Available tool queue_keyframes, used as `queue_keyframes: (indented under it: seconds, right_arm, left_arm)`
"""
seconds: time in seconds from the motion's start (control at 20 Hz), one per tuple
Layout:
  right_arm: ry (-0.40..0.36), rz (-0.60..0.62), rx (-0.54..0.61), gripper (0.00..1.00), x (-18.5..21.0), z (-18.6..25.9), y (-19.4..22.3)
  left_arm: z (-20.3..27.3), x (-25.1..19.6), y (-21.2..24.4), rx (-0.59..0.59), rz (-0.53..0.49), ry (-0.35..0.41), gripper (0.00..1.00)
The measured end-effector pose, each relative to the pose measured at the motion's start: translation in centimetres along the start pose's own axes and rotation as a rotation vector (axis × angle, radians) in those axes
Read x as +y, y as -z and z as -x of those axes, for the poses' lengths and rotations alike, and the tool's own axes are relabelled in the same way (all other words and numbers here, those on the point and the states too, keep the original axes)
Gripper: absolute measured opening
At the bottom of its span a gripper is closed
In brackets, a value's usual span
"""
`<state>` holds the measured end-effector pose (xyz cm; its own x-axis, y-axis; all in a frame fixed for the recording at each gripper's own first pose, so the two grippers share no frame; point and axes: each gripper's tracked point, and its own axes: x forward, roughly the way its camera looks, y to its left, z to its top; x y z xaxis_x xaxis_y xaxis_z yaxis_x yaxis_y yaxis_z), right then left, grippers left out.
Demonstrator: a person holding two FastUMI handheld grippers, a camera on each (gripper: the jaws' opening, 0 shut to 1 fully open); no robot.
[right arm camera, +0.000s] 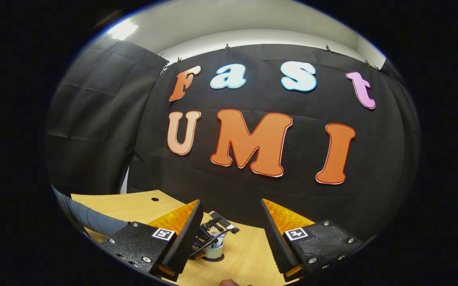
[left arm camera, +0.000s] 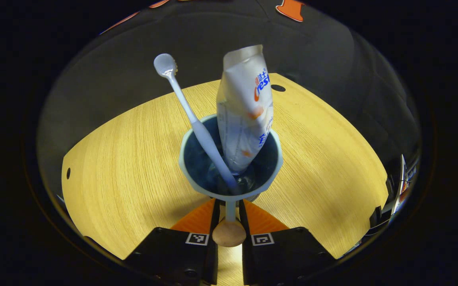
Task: Put the toothbrush and toothpaste on the desktop into the cup, then pick up the cup and place it on the coaster on the desktop.
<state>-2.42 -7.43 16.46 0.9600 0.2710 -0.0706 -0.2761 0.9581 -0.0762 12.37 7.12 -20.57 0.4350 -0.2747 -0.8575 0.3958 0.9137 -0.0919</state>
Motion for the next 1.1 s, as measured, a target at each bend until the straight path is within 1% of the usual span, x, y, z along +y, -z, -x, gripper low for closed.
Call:
queue_keyframes:
  seconds: [0.1,0.2,0.3,0.35,0.45,0.55,0.65,0.75,0.8,0.9,0.95,1.1]
  right_arm:
    - [0.0,-0.01,0.01,0.86,-0.1,0.1,0.5]
    - [0.004,-0.015,0.019,0.86,-0.3,0.1,0.8]
    - [0.008,-0.024,0.024,0.86,-0.3,0.0,0.9]
    - [0.009,-0.028,0.023,0.86,-0.3,0.0,1.0]
    - [0.016,-0.032,0.017,0.86,-0.2,-0.2,0.7]
    - [0.022,-0.028,0.006,0.86,0.1,-0.3,0.4]
    - [0.023,-0.024,0.001,0.86,0.5,-0.5,0.3]
    - [0.029,-0.024,-0.004,0.86,1.0,-0.9,0.1]
    - [0.03,-0.027,-0.007,0.86,1.2,-1.0,0.1]
    - [0.035,-0.033,-0.012,0.84,1.8,-1.2,0.0]
    - [0.041,-0.033,-0.015,0.86,2.0,-1.4,-0.1]
    - [0.064,-0.023,-0.031,0.86,2.5,-1.8,-0.3]
  left_arm:
    - [0.3,0.1,0.1,0.032,0.003,0.001,0.24]
    - [0.8,0.0,-0.4,0.02,0.002,-0.002,0.24]
    - [2.7,-0.4,-1.5,-0.02,-0.016,-0.007,0.27]
    - [3.6,-0.4,-2.1,-0.044,-0.026,-0.011,0.31]
    - [5.7,-0.2,-2.9,-0.083,-0.041,-0.024,0.65]
    - [7.5,0.3,-3.0,-0.118,-0.044,-0.053,0.84]
    - [9.2,0.6,-3.7,-0.158,-0.043,-0.072,0.88]
    - [10.9,1.2,-3.6,-0.223,-0.026,-0.087,0.99]
    - [12.0,1.6,-3.9,-0.261,-0.02,-0.103,1.0]
    - [15.0,2.8,-4.5,-0.335,-0.013,-0.152,1.0]
    - [16.6,3.5,-4.8,-0.378,-0.01,-0.178,1.0]
    - [21.1,5.7,-5.4,-0.505,0.016,-0.276,1.0]
